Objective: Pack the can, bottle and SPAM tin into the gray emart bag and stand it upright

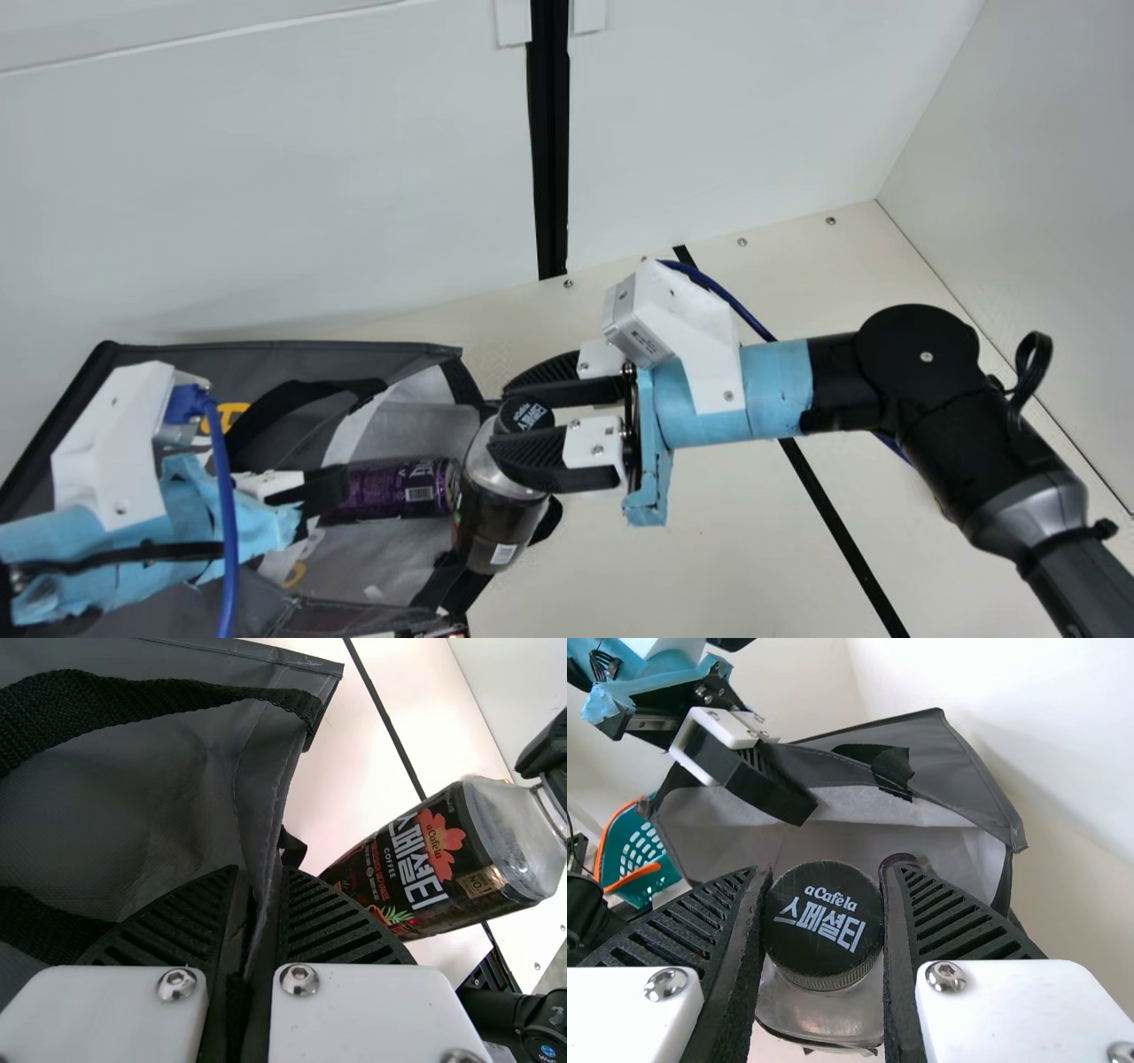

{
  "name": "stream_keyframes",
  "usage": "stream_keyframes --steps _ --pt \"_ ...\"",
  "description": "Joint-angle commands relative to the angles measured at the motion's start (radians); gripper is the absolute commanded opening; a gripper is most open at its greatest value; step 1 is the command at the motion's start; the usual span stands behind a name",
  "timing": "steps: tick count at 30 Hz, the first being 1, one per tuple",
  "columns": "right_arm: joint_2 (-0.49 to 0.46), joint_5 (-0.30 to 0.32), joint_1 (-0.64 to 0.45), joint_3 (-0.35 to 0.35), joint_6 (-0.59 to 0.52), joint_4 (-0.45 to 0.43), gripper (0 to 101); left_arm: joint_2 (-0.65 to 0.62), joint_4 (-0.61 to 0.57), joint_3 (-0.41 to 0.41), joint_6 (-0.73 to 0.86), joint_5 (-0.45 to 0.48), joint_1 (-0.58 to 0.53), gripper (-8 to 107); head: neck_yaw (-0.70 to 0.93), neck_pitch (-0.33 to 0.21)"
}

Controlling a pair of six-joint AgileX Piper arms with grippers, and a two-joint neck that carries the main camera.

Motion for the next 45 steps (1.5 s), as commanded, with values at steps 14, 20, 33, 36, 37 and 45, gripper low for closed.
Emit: stream_keyframes --steps 14,20,33,36,37,45 --pt "0.082 0.002 0.016 -0.011 -0.056 0.052 0 0.000 0.000 0.000 0.000 0.000 0.000 -8 -0.001 -0.023" --pt "0.108 0.002 0.028 -0.009 -0.075 0.075 0 0.000 0.000 0.000 0.000 0.000 0.000 -8 -0.001 -0.023" --pt "0.152 -0.017 0.080 0.013 -0.121 0.130 0 0.000 0.000 0.000 0.000 0.000 0.000 -8 -0.001 -0.023" --pt "0.163 -0.036 0.105 0.023 -0.135 0.148 0 0.000 0.000 0.000 0.000 0.000 0.000 -8 -0.001 -0.023" --pt "0.167 -0.042 0.113 0.025 -0.139 0.153 0 0.000 0.000 0.000 0.000 0.000 0.000 -8 -0.001 -0.023" --pt "0.202 -0.090 0.173 0.037 -0.173 0.202 0 0.000 0.000 0.000 0.000 0.000 0.000 -8 -0.001 -0.023"
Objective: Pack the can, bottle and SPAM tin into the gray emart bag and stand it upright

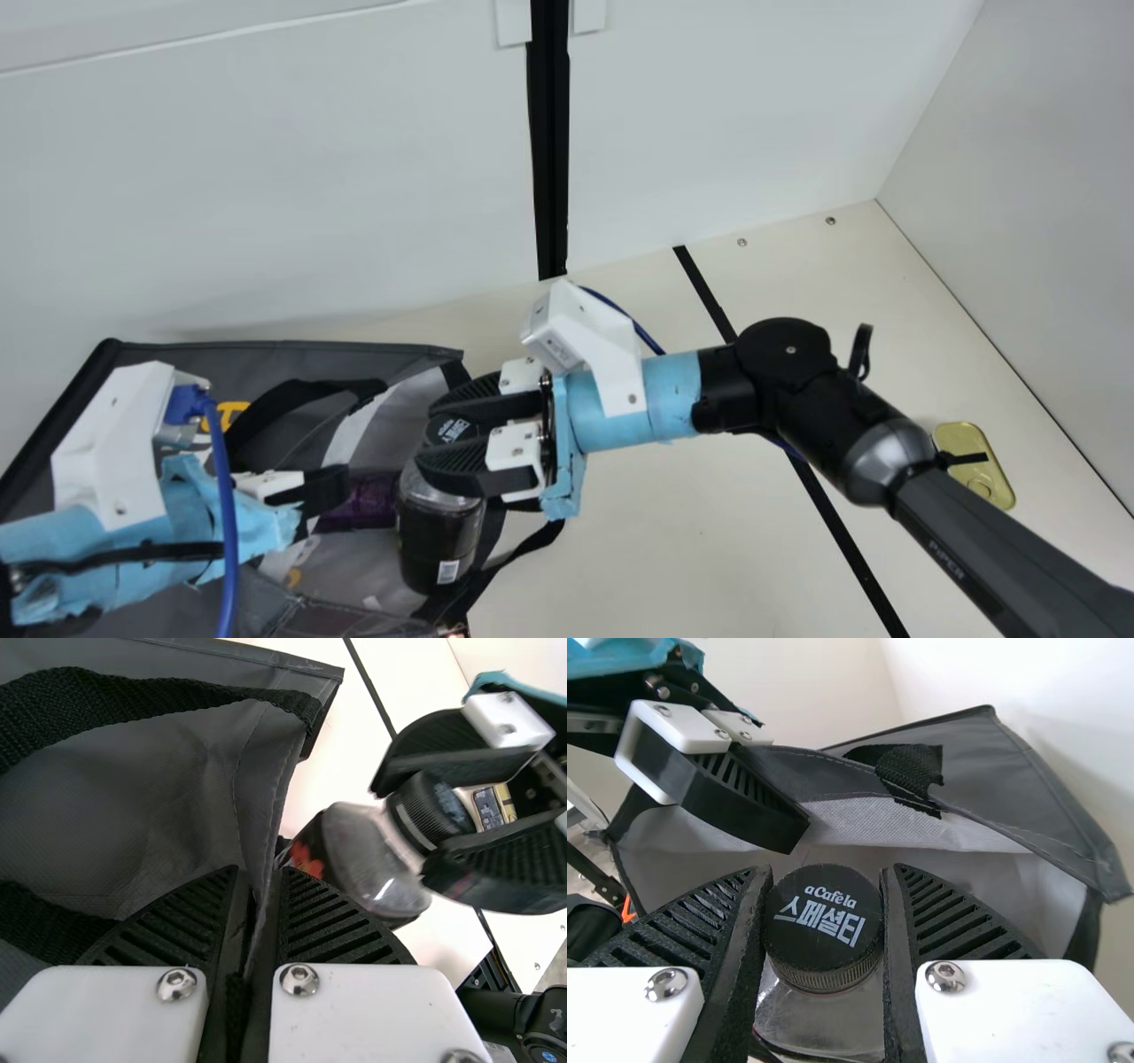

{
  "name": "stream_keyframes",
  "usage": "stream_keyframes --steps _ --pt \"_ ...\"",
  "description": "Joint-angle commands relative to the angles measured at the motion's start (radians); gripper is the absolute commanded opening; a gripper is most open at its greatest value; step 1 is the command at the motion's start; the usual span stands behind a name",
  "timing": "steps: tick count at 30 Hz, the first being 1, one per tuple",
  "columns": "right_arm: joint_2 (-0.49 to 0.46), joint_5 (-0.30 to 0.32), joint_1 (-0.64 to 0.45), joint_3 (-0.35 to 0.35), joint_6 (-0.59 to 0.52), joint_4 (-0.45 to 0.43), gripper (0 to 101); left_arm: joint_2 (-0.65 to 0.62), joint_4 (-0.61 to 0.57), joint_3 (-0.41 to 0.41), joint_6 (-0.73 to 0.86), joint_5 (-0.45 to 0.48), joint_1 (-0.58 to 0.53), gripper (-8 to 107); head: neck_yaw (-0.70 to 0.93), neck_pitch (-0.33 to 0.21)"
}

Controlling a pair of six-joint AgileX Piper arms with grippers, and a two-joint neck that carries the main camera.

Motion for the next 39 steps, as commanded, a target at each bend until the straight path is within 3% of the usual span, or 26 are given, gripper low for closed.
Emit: stream_keyframes --steps 1,22,39 --pt "0.007 -0.009 0.013 0.001 -0.008 0.012 0 0.000 0.000 0.000 0.000 0.000 0.000 -8 -0.001 -0.023" --pt "0.140 -0.109 0.134 -0.013 -0.071 0.059 0 0.000 0.000 0.000 0.000 0.000 0.000 -8 -0.001 -0.023" --pt "0.231 -0.195 0.205 -0.104 -0.035 0.057 0 0.000 0.000 0.000 0.000 0.000 0.000 -8 -0.001 -0.023"
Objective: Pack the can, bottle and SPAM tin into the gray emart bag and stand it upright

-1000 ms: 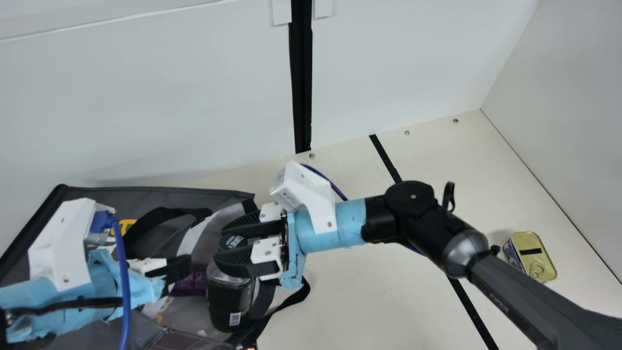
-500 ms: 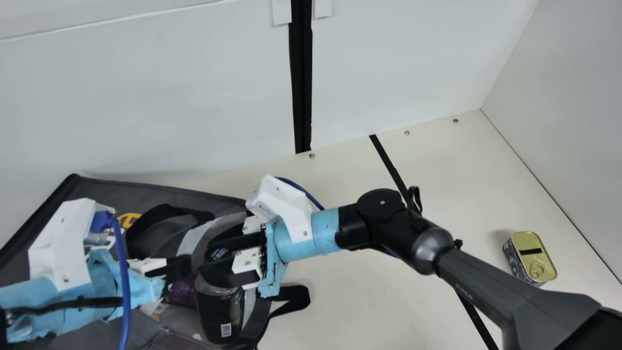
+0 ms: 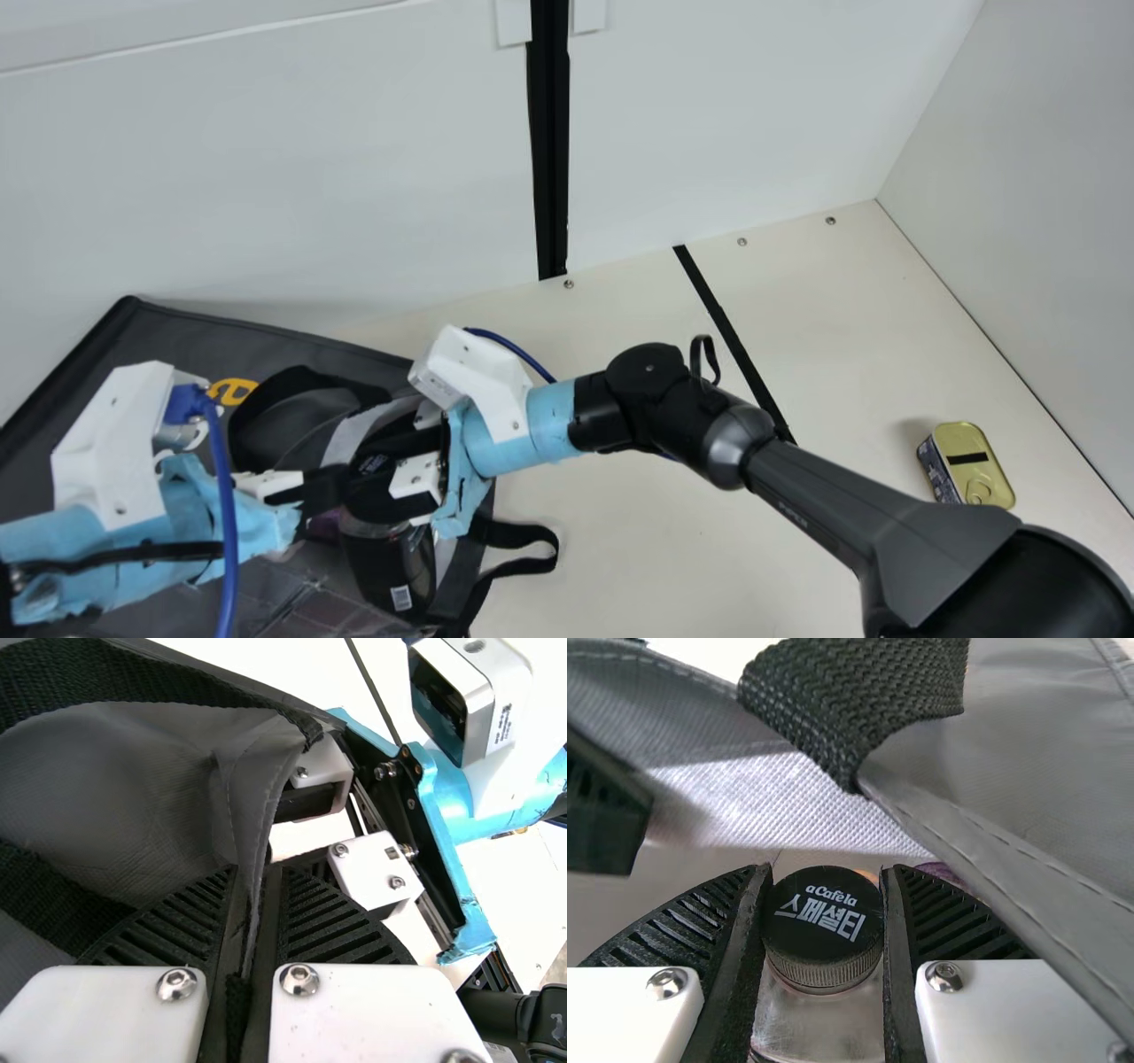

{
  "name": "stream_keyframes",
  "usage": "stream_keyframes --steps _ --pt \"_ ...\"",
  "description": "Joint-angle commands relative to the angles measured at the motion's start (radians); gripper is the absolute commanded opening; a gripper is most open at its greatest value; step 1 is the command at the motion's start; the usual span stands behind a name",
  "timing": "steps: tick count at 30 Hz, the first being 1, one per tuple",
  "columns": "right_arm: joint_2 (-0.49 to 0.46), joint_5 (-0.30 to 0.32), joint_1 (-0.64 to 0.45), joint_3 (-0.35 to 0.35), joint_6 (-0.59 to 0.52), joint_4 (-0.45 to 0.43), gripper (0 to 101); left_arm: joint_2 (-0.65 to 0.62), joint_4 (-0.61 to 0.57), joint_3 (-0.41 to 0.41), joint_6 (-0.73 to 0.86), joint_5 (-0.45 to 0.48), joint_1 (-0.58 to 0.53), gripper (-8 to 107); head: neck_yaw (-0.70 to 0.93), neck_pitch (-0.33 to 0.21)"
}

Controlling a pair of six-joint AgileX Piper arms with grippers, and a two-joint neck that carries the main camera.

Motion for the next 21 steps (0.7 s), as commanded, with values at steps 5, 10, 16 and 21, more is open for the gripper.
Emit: stream_keyframes --steps 5,10,16,21 --pt "0.009 -0.021 0.010 -0.023 0.013 0.007 0 0.000 0.000 0.000 0.000 0.000 0.000 -8 -0.001 -0.023" --pt "0.010 -0.037 0.015 -0.034 0.022 0.004 13 0.000 0.000 0.000 0.000 0.000 0.000 -8 -0.001 -0.023" --pt "0.006 -0.048 0.018 -0.037 0.028 -0.004 33 0.000 0.000 0.000 0.000 0.000 0.000 -8 -0.001 -0.023" --pt "0.002 -0.053 0.020 -0.033 0.029 -0.011 50 0.000 0.000 0.000 0.000 0.000 0.000 -8 -0.001 -0.023"
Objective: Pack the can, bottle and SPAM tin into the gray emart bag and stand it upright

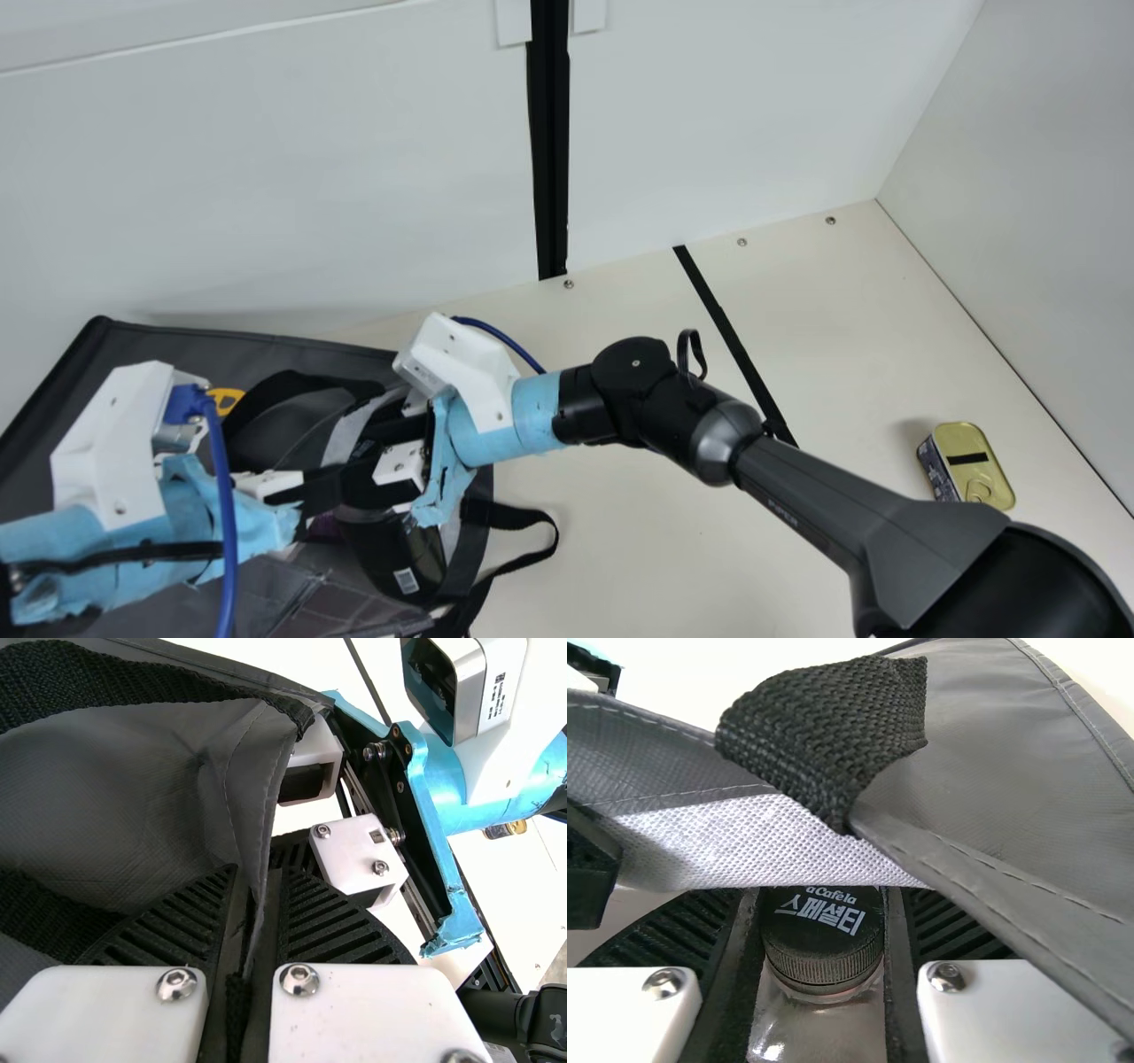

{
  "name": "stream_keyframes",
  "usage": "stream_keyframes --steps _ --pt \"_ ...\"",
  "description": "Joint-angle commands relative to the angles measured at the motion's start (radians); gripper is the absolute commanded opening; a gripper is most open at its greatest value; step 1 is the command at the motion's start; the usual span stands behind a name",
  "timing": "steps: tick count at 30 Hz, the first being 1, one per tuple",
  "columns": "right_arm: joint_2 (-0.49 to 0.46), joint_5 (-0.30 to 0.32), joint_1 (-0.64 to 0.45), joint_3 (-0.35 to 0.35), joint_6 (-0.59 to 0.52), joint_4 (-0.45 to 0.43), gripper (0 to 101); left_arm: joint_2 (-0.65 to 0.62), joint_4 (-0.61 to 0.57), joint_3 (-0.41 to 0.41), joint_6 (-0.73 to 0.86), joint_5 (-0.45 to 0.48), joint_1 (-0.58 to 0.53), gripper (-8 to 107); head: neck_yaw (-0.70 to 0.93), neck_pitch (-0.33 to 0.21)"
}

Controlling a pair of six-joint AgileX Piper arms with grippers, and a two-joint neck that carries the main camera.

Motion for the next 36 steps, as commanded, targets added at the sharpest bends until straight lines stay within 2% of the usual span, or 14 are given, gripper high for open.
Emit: stream_keyframes --steps 1,14,36 --pt "-0.002 -0.001 0.001 0.004 0.001 -0.005 53 0.000 0.000 0.000 0.000 0.000 0.000 -8 -0.001 -0.023" --pt "-0.019 -0.003 -0.001 0.026 -0.001 -0.022 95 0.000 0.000 0.000 0.000 0.000 0.000 -8 -0.001 -0.023" --pt "-0.128 0.019 -0.058 0.133 0.008 -0.080 95 0.000 0.000 0.000 0.000 0.000 0.000 -8 -0.001 -0.023"
